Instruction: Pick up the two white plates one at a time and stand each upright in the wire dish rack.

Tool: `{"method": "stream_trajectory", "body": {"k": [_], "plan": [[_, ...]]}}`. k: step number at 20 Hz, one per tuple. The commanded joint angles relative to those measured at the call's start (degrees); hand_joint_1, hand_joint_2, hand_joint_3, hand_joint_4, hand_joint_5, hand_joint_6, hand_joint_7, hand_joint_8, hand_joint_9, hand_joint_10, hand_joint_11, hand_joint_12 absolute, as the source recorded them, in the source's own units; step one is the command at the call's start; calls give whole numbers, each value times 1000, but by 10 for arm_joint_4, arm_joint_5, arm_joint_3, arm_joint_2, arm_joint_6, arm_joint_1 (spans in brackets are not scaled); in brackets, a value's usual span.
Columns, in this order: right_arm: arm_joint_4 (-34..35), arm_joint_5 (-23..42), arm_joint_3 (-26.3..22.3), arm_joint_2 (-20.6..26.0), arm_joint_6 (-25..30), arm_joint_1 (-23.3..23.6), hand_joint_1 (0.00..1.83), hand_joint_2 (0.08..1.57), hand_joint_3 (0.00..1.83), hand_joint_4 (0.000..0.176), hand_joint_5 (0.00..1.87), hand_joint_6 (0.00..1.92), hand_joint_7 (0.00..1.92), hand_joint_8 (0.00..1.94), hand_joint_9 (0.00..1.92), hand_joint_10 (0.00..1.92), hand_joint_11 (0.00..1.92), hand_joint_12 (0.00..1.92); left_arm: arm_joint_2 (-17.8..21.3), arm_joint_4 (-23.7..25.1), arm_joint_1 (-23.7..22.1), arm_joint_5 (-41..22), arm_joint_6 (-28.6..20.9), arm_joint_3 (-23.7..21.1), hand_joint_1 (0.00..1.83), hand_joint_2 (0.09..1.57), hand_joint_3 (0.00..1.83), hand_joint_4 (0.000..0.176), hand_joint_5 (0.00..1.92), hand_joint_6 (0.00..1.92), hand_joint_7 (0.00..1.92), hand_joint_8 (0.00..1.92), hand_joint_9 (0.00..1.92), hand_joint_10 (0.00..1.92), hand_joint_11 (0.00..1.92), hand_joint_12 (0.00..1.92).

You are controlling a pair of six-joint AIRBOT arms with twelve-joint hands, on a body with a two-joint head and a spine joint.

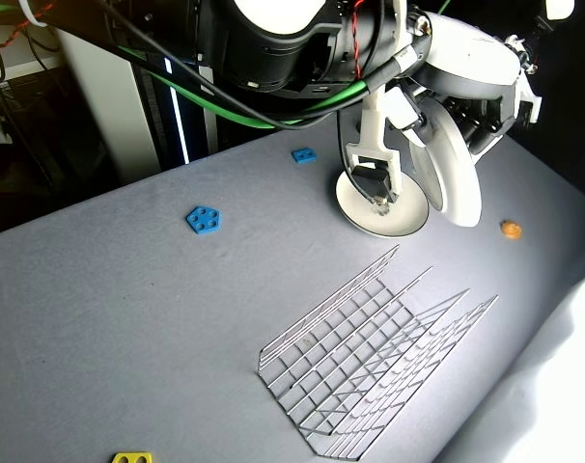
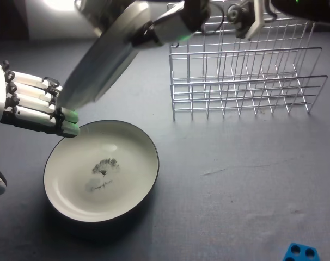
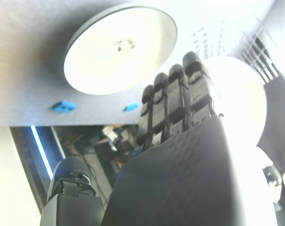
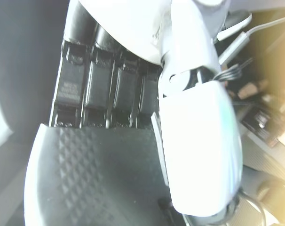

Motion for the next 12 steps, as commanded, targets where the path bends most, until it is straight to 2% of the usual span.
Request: {"method": "stream_trajectory", "body": {"k": [1,2,4,5,6,8,10,12], "plan": [[35,39,1,3,-21,15,1364,1137,1,0,866,1169,921,957,909,1214,713,1165,0,-44,-7,-21,0,-3,0,1048,0,0,146,1,115,3,72,1,0,149],[61,39,1,3,-40,16,1368,1125,0,0,910,1113,949,905,926,1184,725,1170,0,-43,-8,-21,0,-3,0,1040,0,0,144,1,116,2,80,2,0,173],[124,39,1,3,-92,20,1360,1146,3,0,847,1209,911,976,886,1232,701,1169,-1,-41,-10,-21,0,-3,0,1044,0,0,144,2,110,0,75,0,0,175],[179,39,1,3,-137,23,1360,1146,3,0,847,1209,911,976,886,1232,701,1169,-2,-38,-11,-21,0,-4,0,1044,0,0,144,2,110,0,75,0,0,175],[231,40,1,4,-182,24,1336,1139,7,0,865,1182,930,964,908,1117,715,1154,-2,-37,-12,-21,2,-4,0,1046,0,0,128,3,92,0,63,0,0,139],[327,44,1,4,-252,24,1362,1140,0,0,858,1184,930,952,896,1220,714,1155,-2,-36,-14,-21,3,-5,0,1050,1,0,150,5,124,5,86,4,0,163],[431,54,1,4,-323,24,1363,1141,0,0,857,1179,926,966,899,1219,712,1179,-2,-36,-14,-21,5,-4,0,1060,5,0,141,0,109,0,73,0,0,154],[481,61,1,4,-356,24,1363,1138,1,0,870,1151,931,963,895,1228,695,1196,-2,-35,-14,-21,7,-2,0,1063,4,0,159,2,127,2,75,2,0,145]]}}
